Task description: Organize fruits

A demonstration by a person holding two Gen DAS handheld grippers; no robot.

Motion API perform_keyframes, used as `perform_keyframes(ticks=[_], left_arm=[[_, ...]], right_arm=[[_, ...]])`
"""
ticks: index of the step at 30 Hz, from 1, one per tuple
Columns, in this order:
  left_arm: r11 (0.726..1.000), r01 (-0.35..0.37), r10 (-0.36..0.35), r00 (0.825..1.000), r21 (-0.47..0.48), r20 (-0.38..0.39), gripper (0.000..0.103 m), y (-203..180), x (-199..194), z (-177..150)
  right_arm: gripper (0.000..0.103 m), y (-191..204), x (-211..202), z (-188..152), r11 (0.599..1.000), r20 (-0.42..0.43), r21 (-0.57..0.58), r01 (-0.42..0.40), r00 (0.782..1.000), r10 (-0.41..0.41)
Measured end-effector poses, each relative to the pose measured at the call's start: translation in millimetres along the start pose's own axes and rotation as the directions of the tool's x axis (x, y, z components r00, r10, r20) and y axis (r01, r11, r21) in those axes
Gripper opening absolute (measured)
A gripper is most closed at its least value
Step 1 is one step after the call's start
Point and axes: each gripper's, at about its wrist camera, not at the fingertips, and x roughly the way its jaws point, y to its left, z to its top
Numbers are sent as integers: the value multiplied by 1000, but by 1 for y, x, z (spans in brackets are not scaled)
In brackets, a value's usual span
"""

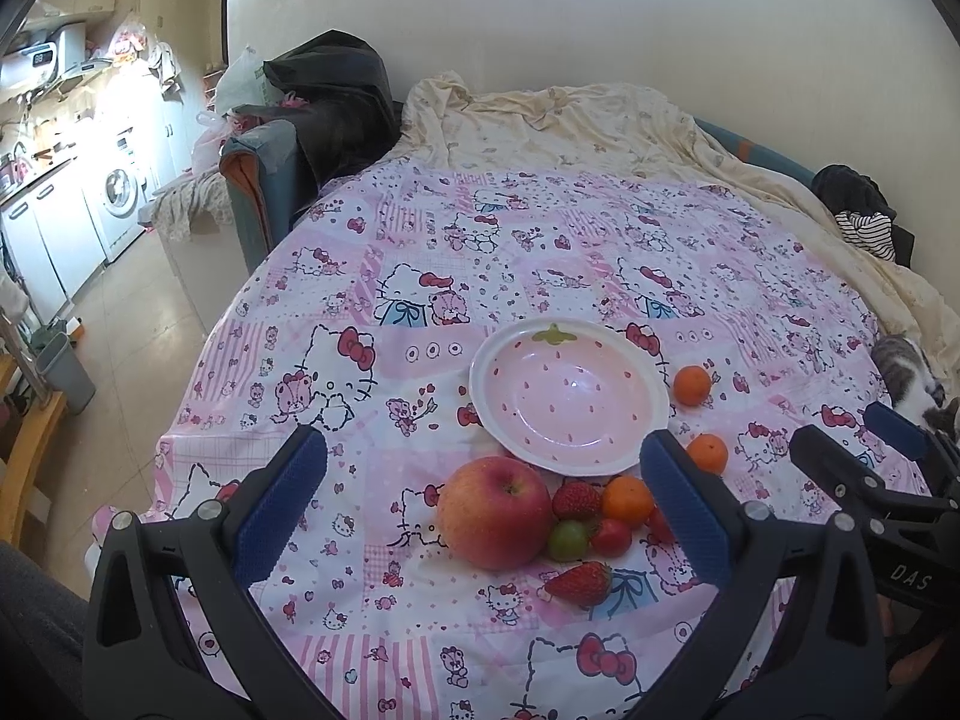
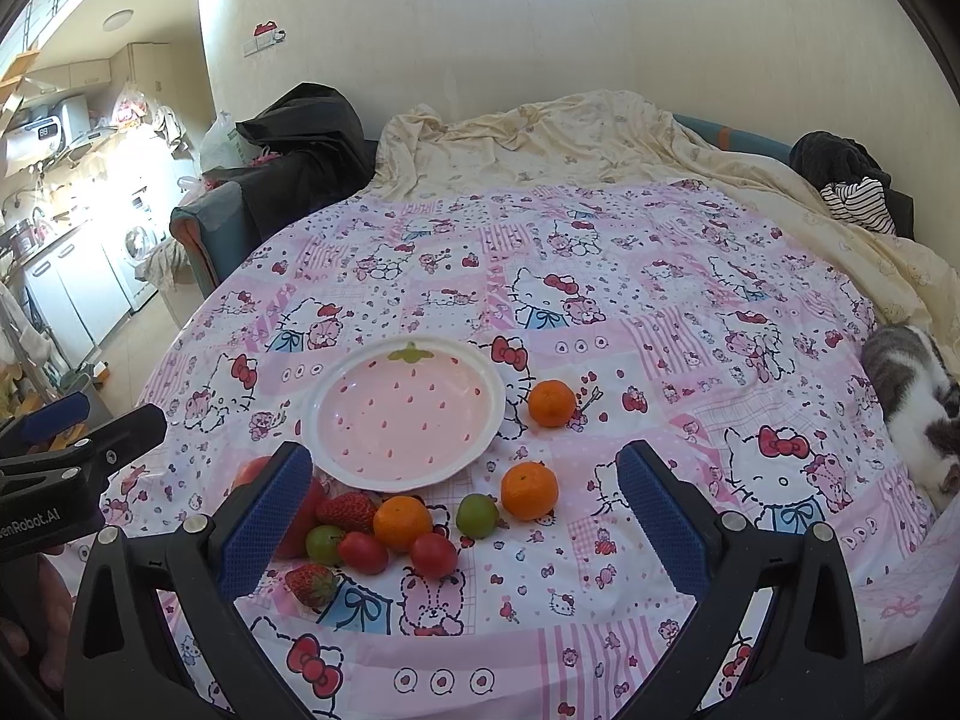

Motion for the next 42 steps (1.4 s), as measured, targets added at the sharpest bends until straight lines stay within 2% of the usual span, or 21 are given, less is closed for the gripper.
perform_keyframes(ticks=[14,25,39,42], left_arm=[[1000,1,-1,1000,-1,-1,103,-8,2,-1],[1000,5,-5,1000,-2,-1,103,0,0,-1],[1000,12,-12,1000,-9,-11,103,-12,2,1],[1000,16,-16,1000,-15,-9,103,-3,4,-1]], right_arm=[[103,0,0,0,1000,0,2,0,1000,0],[103,-1,0,0,1000,2,0,-2,1000,2],[103,0,-1,1,1000,-15,27,-2,1000,3],[103,-2,1,0,1000,-14,27,-5,1000,5]])
